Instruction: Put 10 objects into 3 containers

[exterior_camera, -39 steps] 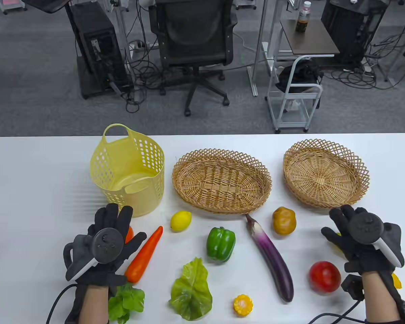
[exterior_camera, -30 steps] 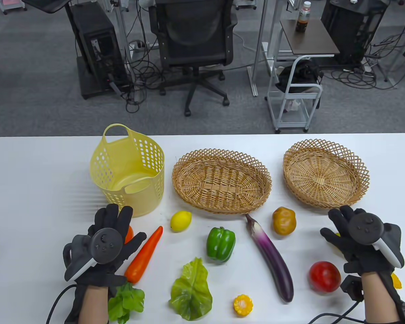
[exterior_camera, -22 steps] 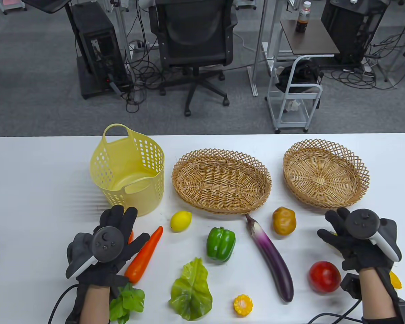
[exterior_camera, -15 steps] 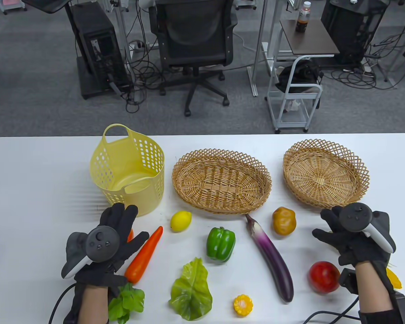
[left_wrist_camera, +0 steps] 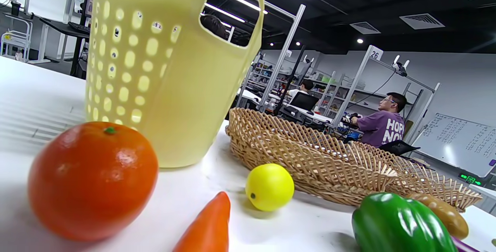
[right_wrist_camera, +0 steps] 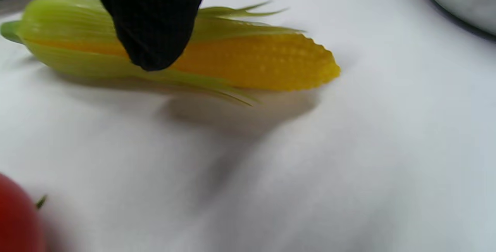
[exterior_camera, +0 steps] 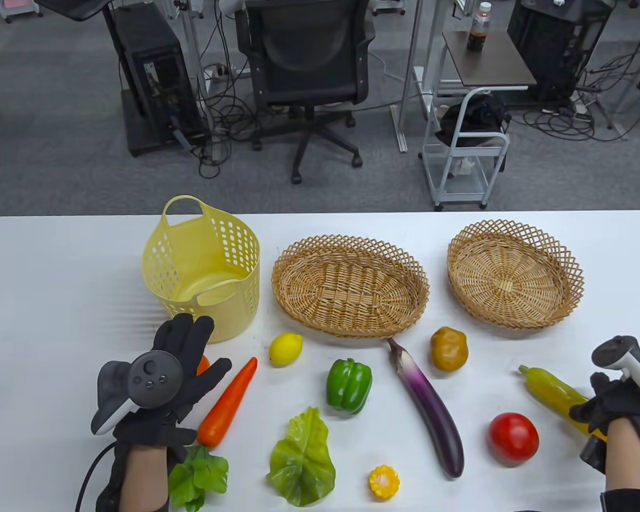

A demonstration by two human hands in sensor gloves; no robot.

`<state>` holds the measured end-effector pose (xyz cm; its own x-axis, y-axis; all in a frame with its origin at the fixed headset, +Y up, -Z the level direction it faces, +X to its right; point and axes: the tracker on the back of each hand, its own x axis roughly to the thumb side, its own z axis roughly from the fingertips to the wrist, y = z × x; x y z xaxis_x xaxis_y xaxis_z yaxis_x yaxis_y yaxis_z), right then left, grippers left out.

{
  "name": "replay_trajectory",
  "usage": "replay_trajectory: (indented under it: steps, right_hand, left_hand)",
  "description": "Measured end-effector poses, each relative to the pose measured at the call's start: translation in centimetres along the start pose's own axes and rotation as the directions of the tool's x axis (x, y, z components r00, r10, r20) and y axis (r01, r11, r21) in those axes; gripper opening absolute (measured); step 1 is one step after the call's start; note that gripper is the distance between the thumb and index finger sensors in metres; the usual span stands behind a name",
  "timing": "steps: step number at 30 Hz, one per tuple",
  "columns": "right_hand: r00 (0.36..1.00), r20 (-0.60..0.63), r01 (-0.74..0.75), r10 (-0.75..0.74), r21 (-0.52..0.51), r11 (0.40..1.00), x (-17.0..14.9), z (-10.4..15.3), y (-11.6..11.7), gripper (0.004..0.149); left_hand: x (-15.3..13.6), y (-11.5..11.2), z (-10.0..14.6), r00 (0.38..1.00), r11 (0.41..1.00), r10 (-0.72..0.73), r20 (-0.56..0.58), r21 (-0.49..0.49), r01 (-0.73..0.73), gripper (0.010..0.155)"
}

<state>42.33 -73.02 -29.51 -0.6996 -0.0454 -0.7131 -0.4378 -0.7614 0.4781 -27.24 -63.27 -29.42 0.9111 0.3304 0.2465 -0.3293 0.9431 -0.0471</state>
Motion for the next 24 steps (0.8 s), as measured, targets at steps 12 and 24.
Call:
replay_trajectory:
  steps: [12, 24]
  right_hand:
    - [0.994, -0.092, -0.065, 0.065, -0.003, 0.998, -1.1, -2.1, 2.4, 0.075]
    - [0.928, 0.241, 0.304, -0.284, -0.052, 0.951, 0.5, 2.7, -3.5, 0.076]
  left_hand:
    - [-0.1, 0.4, 0.3, 0.999, 0.999, 0.025, 0.020, 0.023, -0.025, 0.079]
    - [0.1, 0.3, 0.4, 0.999, 0.999, 0.034, 0.038, 0.024, -0.035, 0.079]
